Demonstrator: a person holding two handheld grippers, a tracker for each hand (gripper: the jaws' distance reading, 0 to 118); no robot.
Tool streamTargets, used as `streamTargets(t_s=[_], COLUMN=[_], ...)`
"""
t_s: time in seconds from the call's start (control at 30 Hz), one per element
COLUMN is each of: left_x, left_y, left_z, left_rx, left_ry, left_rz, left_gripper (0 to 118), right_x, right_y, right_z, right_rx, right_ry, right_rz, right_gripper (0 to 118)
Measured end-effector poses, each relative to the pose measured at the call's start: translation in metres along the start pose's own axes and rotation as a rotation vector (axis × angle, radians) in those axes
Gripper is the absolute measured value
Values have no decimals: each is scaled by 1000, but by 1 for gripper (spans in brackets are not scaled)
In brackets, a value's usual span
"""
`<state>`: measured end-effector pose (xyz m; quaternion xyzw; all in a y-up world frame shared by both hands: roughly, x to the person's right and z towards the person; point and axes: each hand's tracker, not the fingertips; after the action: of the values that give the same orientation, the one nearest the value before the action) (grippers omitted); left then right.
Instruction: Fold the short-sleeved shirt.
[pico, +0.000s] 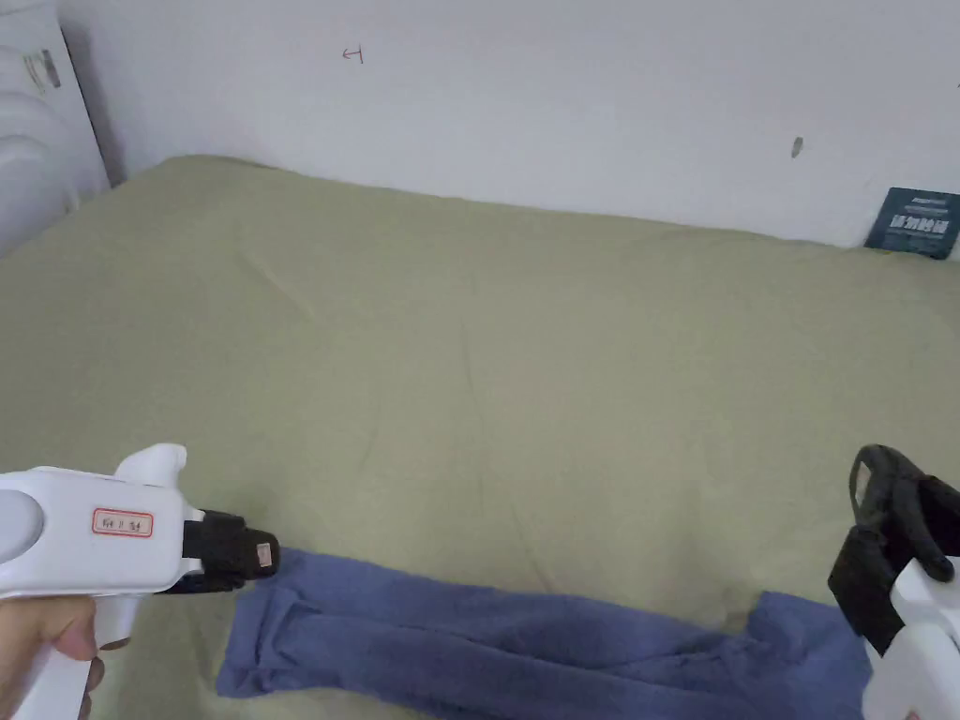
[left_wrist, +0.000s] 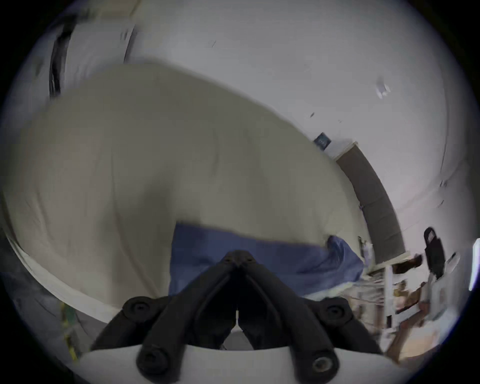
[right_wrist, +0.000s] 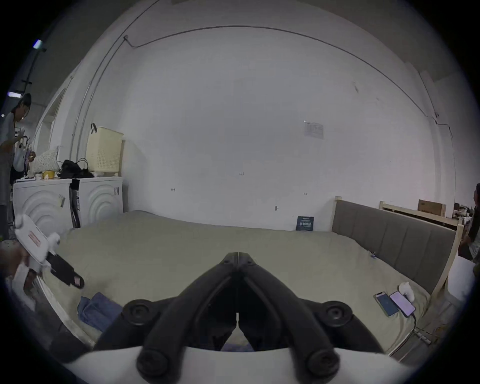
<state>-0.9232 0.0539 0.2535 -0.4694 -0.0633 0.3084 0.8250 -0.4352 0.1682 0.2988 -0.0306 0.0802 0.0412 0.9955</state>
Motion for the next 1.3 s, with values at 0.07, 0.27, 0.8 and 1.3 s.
streamTargets(t_s=[0.07, 0.27, 0.8, 1.3], left_x=[-30, -10, -66, -102], left_y=[7, 3, 20, 14], left_z=[-15, -16, -83, -46], left_rx=[-52, -112, -214, -96], left_ry=[-28, -137, -335, -230], left_rz=[38, 43, 162, 262], left_gripper=[0, 69, 41, 7], right_x=[-2, -1, 1, 10], right_y=[-5, -14, -19, -9], right_z=[0, -5, -8, 0], right_rx=[-14, -44, -77, -35], right_ry=[12, -6, -7, 0], right_rz=[-7, 1, 4, -17], right_gripper=[1, 1, 1, 1])
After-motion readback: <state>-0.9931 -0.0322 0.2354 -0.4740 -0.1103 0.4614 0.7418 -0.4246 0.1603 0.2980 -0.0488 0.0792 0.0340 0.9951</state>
